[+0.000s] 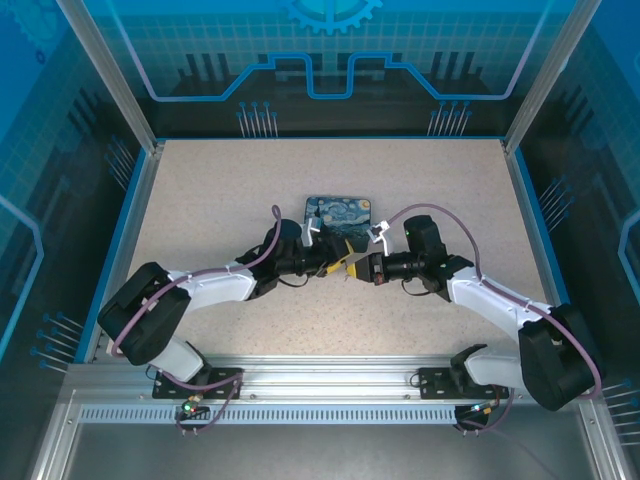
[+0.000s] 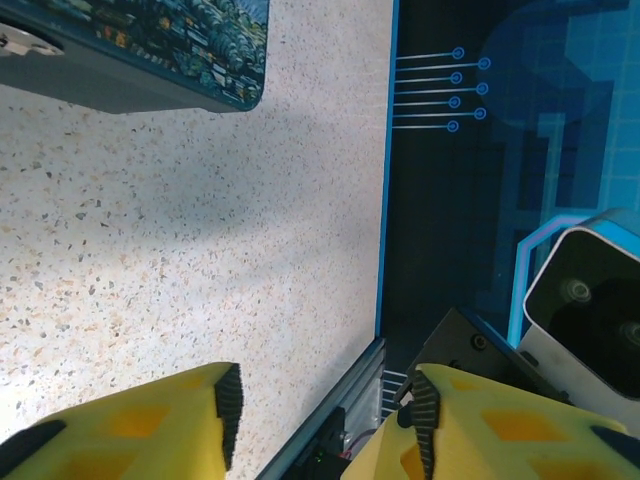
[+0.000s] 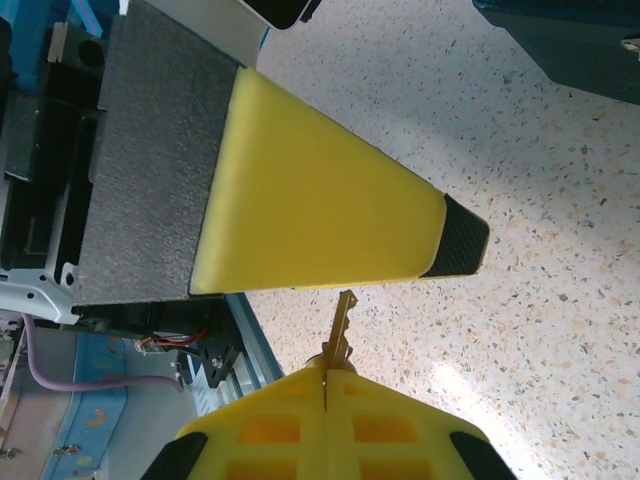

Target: Unlock the padlock with the key

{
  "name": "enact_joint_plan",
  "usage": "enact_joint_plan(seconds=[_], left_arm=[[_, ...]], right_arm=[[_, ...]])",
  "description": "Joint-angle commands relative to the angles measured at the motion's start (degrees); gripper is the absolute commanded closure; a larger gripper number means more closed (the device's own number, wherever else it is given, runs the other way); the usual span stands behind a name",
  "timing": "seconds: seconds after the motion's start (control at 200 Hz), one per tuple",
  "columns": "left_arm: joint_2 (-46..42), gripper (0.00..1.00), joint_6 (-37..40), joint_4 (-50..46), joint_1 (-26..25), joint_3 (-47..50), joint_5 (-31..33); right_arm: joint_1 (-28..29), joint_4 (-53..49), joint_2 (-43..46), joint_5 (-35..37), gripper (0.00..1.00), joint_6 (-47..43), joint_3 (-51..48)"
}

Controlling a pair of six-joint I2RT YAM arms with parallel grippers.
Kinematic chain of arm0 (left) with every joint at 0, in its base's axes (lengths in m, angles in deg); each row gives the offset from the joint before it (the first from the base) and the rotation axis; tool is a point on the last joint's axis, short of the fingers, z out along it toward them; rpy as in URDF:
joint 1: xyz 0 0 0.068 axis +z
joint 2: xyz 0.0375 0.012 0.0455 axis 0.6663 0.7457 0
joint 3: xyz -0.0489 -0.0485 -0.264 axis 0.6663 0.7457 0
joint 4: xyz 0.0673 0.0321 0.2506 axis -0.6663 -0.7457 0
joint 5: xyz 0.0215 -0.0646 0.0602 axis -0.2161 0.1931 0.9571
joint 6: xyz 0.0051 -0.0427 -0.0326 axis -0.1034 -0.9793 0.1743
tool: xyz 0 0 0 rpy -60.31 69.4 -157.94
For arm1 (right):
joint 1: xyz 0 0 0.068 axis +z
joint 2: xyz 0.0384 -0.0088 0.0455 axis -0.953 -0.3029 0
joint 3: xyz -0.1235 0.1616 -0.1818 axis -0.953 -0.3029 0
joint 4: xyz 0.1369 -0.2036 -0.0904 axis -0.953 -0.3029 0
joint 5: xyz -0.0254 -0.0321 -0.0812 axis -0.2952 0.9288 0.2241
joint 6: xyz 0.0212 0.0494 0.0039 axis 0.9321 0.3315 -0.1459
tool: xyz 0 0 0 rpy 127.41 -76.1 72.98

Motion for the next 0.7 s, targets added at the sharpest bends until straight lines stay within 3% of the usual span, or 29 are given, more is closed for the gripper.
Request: enact_joint_plan(seconds=[0.0, 0.57, 0.695], left_arm=[[0.6, 0.57, 0.5, 1.2, -0.5, -0.9, -1.7], [0.5, 0.72, 2.1, -0.7, -1.4, -1.2, -2.3], [0.7, 0.82, 2.5, -1.1, -1.6, -1.5, -2.5]], right_arm=[[-0.2, -1.4, -0.5, 0.0, 1.00, -1.0, 1.5], [-0.2, -1.9, -1.0, 1.6, 1.00, -0.9, 1.4], [-0.2, -1.5, -1.3, 1.7, 1.00, -0.8, 1.3]])
